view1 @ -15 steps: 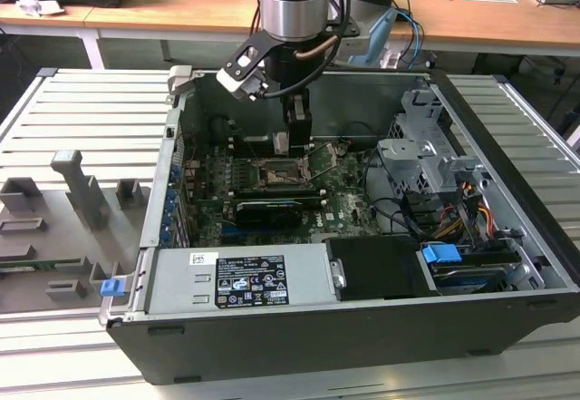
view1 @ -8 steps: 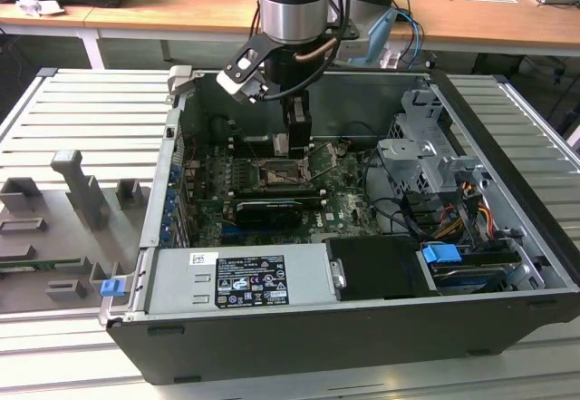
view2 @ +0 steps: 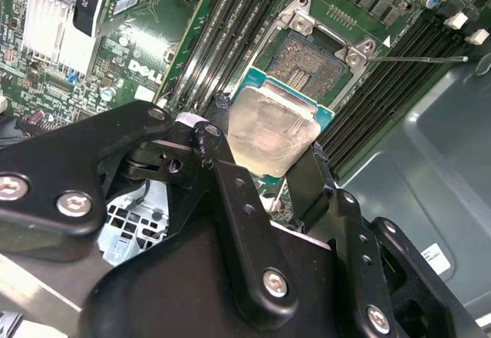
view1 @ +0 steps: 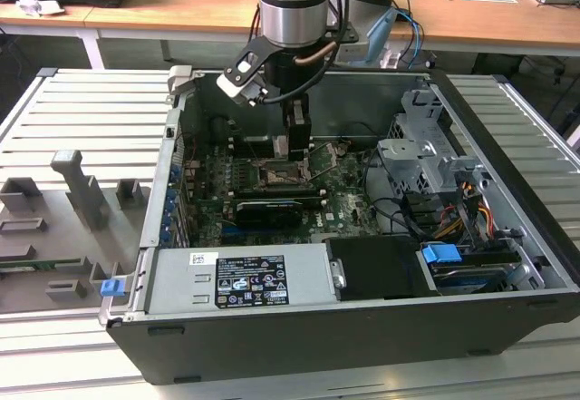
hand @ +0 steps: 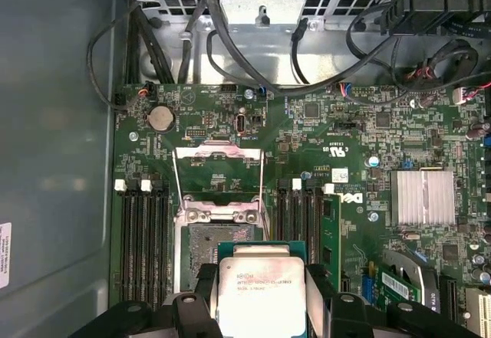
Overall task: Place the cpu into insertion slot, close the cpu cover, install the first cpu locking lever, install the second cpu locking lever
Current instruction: 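Place the cpu into insertion slot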
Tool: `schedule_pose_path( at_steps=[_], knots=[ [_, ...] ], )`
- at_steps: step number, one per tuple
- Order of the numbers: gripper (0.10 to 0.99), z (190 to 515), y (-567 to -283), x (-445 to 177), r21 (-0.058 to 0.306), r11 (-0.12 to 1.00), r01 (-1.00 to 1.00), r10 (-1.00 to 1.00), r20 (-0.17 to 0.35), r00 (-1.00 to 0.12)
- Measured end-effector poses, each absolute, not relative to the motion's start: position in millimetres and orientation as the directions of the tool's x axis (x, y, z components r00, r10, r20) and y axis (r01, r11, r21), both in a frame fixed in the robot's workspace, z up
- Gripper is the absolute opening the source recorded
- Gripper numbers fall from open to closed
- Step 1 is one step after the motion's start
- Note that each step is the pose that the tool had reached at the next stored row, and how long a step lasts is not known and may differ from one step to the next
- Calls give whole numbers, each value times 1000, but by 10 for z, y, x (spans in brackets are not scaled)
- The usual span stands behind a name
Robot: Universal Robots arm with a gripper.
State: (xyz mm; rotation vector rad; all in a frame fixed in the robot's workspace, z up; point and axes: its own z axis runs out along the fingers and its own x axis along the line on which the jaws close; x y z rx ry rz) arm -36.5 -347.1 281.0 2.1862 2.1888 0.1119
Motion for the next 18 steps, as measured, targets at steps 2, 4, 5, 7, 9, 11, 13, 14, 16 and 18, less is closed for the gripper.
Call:
schedule_pose_path(
  at_steps=[2,4,5,7,9,11,13,14,16,18],
  knots=[
    [541,2799,-3472,-365,84,0,997,1000,19,-2],
    [541,2791,-3473,-365,84,0,997,1000,19,-1],
    [541,2787,-3473,-365,84,-1,997,1000,19,-1],
    [541,2778,-3474,-365,84,-1,997,1000,19,-1],
    [541,2768,-3474,-365,84,-1,997,1000,19,0],
    [541,2759,-3474,-365,84,-2,997,1000,19,0],
    [541,2746,-3474,-365,84,-2,997,1000,19,1],
    [541,2742,-3474,-365,84,-2,997,1000,19,1],
    [541,2734,-3474,-365,84,-3,997,1000,19,1],
    [541,2727,-3474,-365,84,-3,996,1000,19,1]
  ],
)
